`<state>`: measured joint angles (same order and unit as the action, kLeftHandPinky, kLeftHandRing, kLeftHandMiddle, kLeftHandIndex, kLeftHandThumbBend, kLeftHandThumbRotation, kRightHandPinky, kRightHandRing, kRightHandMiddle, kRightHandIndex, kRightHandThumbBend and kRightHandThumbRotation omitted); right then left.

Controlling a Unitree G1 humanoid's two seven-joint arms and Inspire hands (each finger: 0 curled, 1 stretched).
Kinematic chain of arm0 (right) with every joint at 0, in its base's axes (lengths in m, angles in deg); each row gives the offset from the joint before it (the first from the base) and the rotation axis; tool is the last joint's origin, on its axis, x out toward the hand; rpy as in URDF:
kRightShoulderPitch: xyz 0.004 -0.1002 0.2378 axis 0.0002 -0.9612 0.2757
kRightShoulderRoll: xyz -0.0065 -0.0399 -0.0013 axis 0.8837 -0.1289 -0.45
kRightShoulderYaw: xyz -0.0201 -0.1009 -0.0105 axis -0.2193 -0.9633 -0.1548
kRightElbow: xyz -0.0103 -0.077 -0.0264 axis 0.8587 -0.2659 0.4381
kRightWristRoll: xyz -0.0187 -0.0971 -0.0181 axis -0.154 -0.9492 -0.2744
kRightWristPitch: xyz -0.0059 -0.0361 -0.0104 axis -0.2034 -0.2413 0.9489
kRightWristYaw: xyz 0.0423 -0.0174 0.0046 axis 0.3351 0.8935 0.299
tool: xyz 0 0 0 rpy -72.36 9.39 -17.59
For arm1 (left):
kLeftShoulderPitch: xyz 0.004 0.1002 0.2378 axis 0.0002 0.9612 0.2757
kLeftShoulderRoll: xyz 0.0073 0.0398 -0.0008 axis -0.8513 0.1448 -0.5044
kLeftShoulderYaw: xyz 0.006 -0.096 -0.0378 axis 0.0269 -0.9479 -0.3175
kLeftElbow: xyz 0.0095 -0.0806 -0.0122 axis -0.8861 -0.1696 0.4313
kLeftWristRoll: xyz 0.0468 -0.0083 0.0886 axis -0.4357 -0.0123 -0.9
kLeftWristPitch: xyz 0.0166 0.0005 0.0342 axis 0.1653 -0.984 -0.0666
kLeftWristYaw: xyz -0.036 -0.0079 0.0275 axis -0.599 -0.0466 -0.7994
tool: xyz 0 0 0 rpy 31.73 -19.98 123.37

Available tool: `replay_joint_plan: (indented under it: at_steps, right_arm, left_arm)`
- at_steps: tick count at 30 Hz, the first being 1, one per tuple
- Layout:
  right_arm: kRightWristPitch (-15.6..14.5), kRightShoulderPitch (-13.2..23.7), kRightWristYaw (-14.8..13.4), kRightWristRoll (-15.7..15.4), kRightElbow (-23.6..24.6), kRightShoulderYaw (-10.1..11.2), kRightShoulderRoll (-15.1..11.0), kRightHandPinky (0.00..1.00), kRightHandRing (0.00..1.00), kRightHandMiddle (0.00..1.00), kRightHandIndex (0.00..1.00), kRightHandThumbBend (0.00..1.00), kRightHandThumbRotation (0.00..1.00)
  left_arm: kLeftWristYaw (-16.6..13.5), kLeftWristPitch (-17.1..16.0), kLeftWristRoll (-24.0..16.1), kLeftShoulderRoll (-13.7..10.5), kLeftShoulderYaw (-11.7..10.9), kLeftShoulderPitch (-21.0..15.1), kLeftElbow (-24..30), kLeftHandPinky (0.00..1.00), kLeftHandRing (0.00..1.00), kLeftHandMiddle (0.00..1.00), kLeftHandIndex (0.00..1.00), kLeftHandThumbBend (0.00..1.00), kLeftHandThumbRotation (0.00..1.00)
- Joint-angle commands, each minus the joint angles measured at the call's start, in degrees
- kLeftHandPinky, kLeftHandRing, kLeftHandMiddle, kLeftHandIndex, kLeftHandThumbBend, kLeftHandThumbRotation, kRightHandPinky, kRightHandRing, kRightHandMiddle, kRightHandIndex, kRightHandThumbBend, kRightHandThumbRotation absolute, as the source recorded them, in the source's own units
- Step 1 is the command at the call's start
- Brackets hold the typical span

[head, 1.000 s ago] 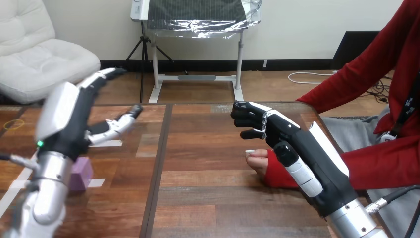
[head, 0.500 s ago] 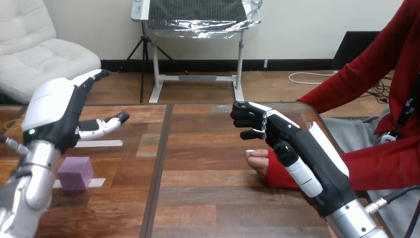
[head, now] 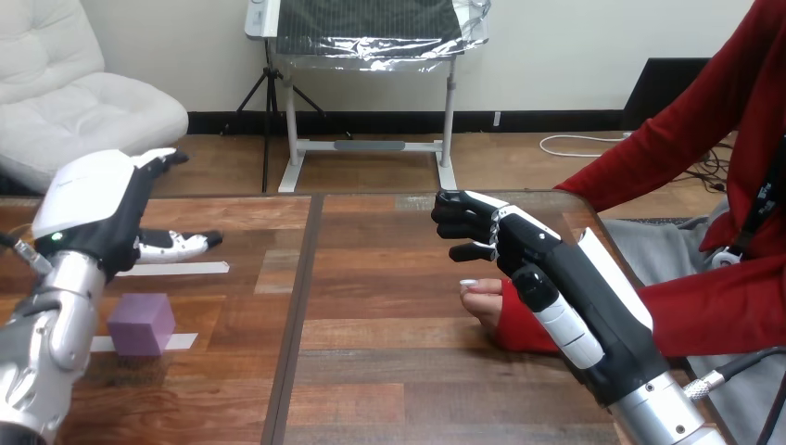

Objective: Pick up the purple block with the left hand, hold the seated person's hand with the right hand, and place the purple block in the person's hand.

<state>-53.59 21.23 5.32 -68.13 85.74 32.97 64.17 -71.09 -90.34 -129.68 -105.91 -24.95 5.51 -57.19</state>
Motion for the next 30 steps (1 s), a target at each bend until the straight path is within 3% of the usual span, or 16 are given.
replay_joint_plan:
  at_steps: [1,16,23,30]
  right_arm:
    - [0.1,1.9,-0.1,0.2,1.8,0.5,-0.2,0.76,0.82,0.83,0.84,0.91,1.0]
    - [-0.3,1.7,0.2,0.6,2.2,0.7,-0.6,0.75,0.82,0.83,0.83,0.91,1.0]
    - [-1.0,1.6,0.1,0.1,3.0,0.8,-1.0,0.76,0.82,0.83,0.84,0.92,1.0]
    - [-1.5,1.4,0.1,0.1,3.7,0.9,-1.1,0.75,0.82,0.83,0.83,0.93,1.0]
  left_arm:
    - [-0.4,1.4,0.4,-0.4,1.2,-5.6,-2.9,0.8,0.84,0.84,0.84,0.8,0.32]
    - [-1.2,6.0,0.6,1.3,4.0,-8.5,-9.1,0.82,0.85,0.85,0.84,0.79,0.27]
    - [-2.7,6.3,0.8,2.0,5.1,-9.7,-12.6,0.81,0.84,0.85,0.84,0.78,0.23]
    - [-1.9,7.4,1.0,2.6,6.2,-10.9,-15.3,0.81,0.85,0.85,0.84,0.77,0.22]
